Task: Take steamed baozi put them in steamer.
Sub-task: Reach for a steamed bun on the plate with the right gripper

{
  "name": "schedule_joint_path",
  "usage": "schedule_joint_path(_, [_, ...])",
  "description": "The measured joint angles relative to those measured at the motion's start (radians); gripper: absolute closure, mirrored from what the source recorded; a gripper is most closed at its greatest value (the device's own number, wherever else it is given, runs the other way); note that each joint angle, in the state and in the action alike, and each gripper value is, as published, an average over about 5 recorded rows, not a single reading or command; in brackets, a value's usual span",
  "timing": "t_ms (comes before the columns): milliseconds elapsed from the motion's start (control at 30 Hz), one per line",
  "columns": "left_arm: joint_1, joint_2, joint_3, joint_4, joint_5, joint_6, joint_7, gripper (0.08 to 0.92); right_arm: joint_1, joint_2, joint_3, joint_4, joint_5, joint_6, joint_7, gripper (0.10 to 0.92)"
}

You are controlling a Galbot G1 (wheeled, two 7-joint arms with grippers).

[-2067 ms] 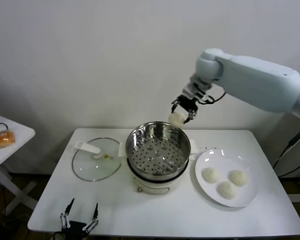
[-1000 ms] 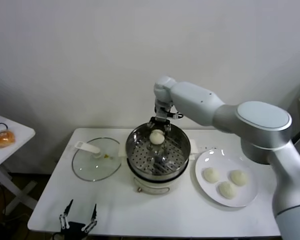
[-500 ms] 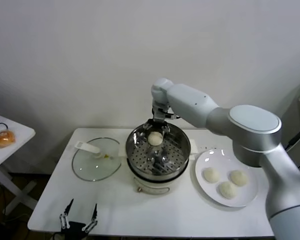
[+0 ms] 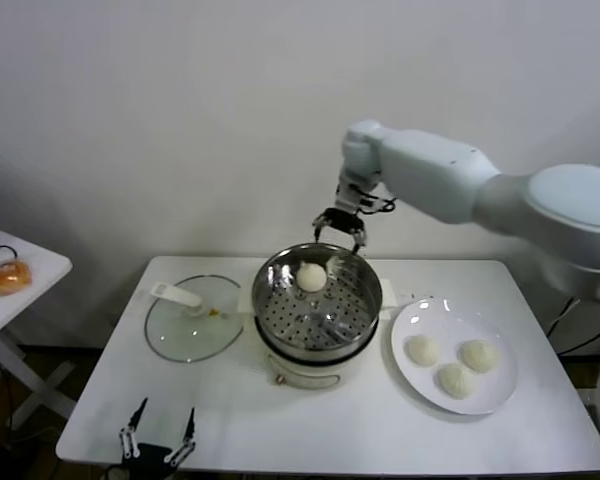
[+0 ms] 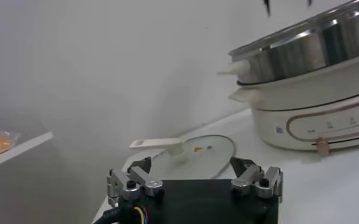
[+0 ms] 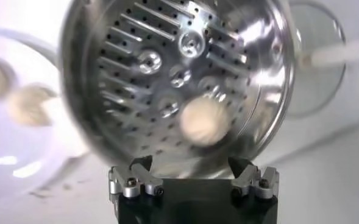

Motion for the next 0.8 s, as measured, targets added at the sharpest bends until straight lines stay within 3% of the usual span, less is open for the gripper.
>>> schedule_joint_path(467, [-0.011, 0.000, 0.000, 0.024, 0.008, -0.004, 0.000, 0.177, 0.081, -0.367, -0.214, 0.346, 0.200, -0.418, 0.081, 0.203])
schedule_joint_path(800, [-0.016, 0.000, -0.002, 0.038, 0.012, -0.006, -0.001, 0.177, -0.062, -0.479, -0.142, 0.443, 0.225, -0.633, 0.174, 0.203])
